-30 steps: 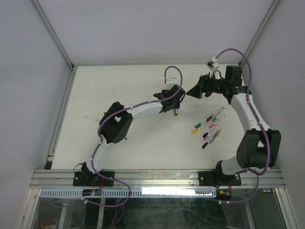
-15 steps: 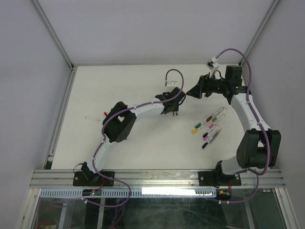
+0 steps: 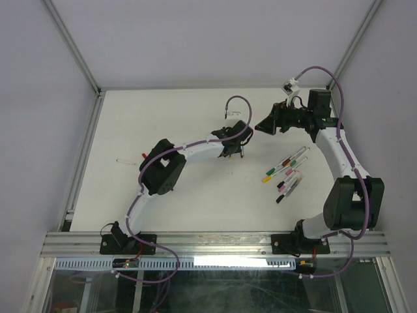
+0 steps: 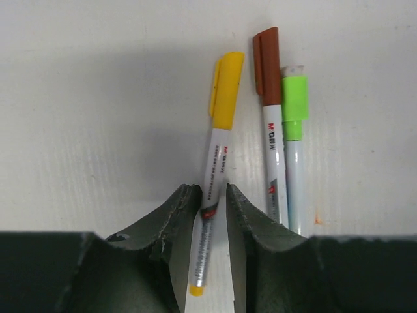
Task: Open the pen caps
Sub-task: Pick up the pen from the center of the board.
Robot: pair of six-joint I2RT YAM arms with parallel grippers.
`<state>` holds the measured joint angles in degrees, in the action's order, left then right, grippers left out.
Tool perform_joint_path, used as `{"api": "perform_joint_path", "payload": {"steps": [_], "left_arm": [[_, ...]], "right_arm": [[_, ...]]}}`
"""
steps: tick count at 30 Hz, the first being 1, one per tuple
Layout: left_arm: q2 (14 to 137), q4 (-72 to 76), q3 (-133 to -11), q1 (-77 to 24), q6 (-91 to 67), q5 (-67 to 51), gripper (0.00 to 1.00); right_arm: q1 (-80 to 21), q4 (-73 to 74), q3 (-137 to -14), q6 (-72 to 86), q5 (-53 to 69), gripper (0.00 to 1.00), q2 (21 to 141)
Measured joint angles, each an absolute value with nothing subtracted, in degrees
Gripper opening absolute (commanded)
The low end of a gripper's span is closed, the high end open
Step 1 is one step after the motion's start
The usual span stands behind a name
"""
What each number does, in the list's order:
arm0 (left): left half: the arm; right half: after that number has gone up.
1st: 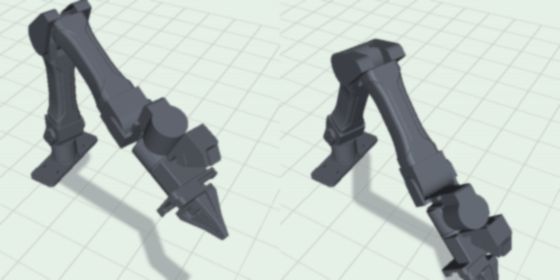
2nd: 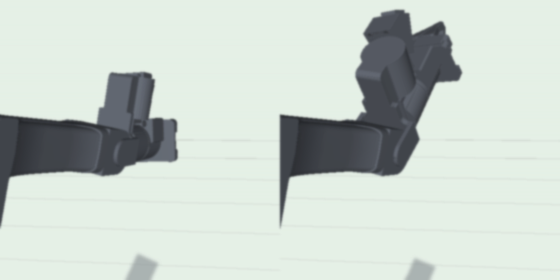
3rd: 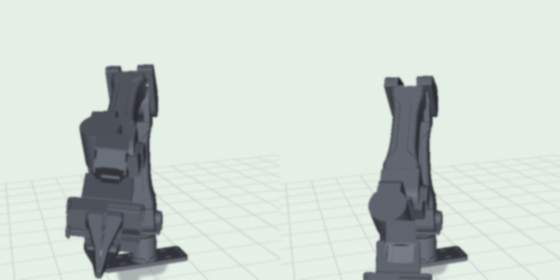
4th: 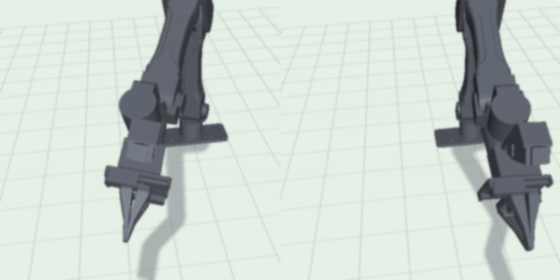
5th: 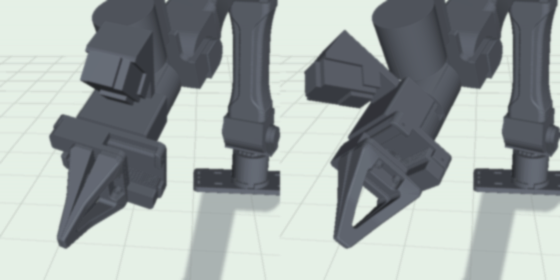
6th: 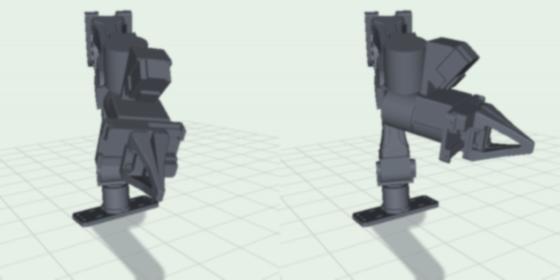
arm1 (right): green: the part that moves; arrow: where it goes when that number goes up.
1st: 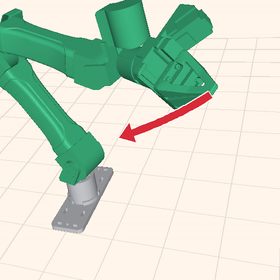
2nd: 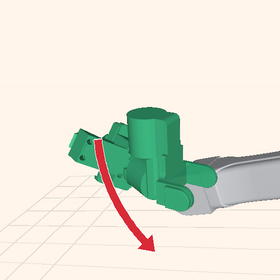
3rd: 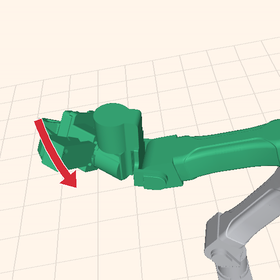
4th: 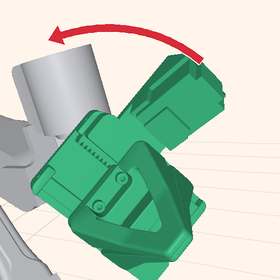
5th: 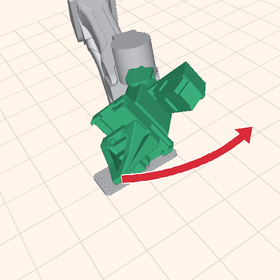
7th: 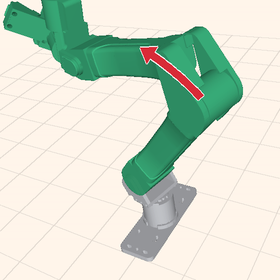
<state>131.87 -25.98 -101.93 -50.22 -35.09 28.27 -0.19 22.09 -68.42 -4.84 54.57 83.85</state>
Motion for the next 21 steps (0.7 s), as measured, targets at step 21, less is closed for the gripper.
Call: {"api": "perform_joint_path", "payload": {"steps": [21], "left_arm": [[119.6,-26.9,-84.2,-50.1,-31.4,35.8,0.14]], "right_arm": [[-0.2,21.0,-67.6,-3.9,55.5,0.77,84.1]]}}
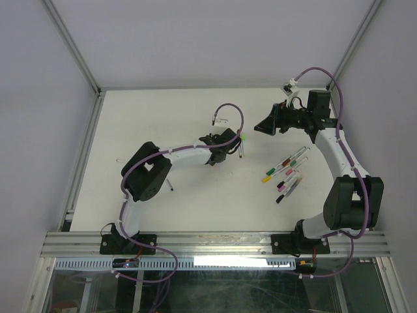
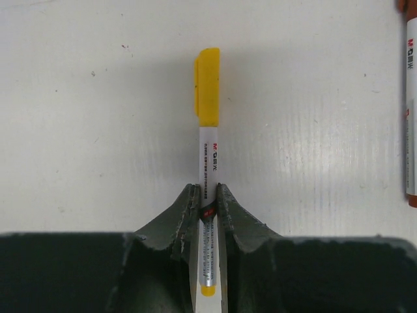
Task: Open the pen caps
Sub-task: Pick up the pen from the center of the board.
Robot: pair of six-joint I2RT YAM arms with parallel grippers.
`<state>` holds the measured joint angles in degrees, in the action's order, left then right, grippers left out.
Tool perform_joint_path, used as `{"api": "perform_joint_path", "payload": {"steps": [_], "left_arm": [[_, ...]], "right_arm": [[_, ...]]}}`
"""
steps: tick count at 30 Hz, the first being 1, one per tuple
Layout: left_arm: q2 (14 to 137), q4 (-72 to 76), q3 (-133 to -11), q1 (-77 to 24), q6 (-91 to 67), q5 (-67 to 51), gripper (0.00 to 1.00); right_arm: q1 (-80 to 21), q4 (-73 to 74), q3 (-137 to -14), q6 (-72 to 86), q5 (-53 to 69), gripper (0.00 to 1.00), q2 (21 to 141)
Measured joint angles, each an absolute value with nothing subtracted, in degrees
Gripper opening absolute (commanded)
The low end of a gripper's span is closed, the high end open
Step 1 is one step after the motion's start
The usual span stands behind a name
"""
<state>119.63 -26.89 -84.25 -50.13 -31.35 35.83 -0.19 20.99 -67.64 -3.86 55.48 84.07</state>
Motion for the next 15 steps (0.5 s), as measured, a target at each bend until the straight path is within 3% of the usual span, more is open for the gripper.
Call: {"api": "perform_joint_path", "payload": {"steps": [8,15], "left_arm": [[118.5,-27.2,-82.3,-49.8,-30.6,35.9,0.19],[118.1,-27.0,-81.1,-49.3,-31.0,35.8,0.37]], "right_arm": [[-0.5,19.4,-66.8,-2.4,56.4,0.77,85.1],[-1.7,19.0,-66.3,-1.6,56.5,0.77,86.5]]}}
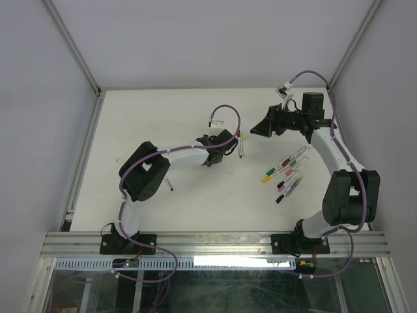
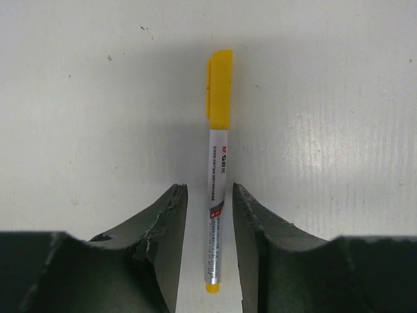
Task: Open the pen caps
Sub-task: Pick up the pen from the center of the board.
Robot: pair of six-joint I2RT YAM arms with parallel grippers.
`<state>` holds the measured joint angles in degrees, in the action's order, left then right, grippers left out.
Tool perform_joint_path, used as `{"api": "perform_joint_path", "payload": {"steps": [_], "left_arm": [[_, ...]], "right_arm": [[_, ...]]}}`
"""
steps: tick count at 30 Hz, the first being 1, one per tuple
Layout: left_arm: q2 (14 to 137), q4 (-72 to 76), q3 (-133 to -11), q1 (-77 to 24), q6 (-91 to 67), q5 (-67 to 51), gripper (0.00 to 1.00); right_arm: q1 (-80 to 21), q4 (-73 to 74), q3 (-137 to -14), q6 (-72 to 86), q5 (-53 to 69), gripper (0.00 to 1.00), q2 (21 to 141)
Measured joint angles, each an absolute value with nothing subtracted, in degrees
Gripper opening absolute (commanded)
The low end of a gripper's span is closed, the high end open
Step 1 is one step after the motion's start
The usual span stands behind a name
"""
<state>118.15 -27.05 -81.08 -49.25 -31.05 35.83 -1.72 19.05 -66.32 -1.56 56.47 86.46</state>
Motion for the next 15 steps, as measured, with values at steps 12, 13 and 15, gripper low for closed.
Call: {"api": "perform_joint_path", "payload": {"steps": [12,13,15], "left_arm": [[118.0,-26.8,-80.8,-49.0,-32.1,35.0,0.31],[118.0,-26.6,-80.8,-48.9,-32.2,34.7,0.3],[118.0,-26.4,-80.8,-48.7,-32.2,34.0,0.24]], "right_arm": [[-2.5,19.0,-66.2,-1.4,56.6,0.77,86.7],[-2.5,19.0,-66.2,-1.4,56.7,0.77,86.7],[-2.5,19.0,-66.2,-1.4,56.7,0.77,86.7]]}}
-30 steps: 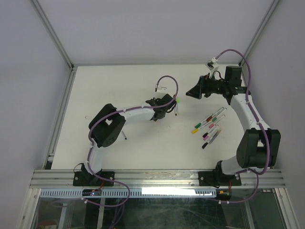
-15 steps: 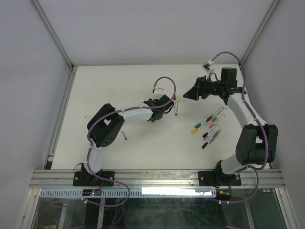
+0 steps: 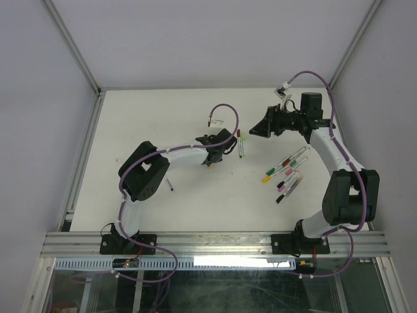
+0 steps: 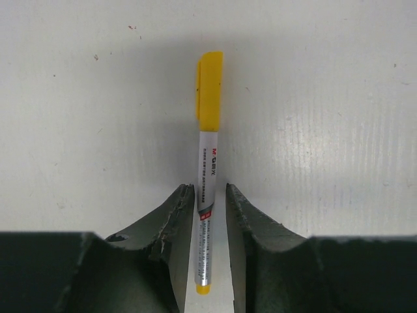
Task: Open the pen caps
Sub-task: Pick up the pen from the center of the board.
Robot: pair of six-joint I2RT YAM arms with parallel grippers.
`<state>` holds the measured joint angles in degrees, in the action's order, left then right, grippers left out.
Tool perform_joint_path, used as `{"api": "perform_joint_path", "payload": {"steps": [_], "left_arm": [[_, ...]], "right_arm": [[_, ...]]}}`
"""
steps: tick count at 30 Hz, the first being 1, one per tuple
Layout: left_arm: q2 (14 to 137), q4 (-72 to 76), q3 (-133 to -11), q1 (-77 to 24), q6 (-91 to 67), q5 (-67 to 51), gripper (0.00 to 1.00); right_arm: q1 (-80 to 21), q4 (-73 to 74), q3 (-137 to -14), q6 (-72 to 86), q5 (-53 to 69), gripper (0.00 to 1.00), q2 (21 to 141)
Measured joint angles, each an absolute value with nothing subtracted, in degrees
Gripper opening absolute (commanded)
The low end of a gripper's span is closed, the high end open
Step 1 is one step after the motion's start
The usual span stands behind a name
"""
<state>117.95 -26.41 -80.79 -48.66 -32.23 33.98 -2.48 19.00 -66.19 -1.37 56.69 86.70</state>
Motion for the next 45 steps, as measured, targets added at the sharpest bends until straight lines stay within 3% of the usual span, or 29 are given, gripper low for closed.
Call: {"api": "perform_joint_path", "payload": {"steps": [10,17,25,35,45], "left_arm": [[117.8,-25.3,-80.7,-48.6,-32.4,31.6,0.0],[113.7,-23.5,-76.2,-47.9,-32.4,29.6,0.0],[98.9,-12.2,-62.9,-47.1,-33.1,25.9,0.0],[80.4,16.1,-39.4,-46.8,-38.7,19.4,0.0],[74.8,40.1,-29.2,-47.2,-41.6,18.0,0.0]], "right_arm": [[-2.6,16.7,-65.1,0.1,58.0,0.78,86.7],[-4.7,8.8,-59.5,6.2,59.2,0.79,86.7],[-8.3,-4.6,-51.1,16.0,60.5,0.8,89.0],[-15.3,-14.8,-49.1,21.8,62.6,0.8,90.0],[-20.4,-22.6,-44.7,26.1,60.8,0.78,87.6]]}}
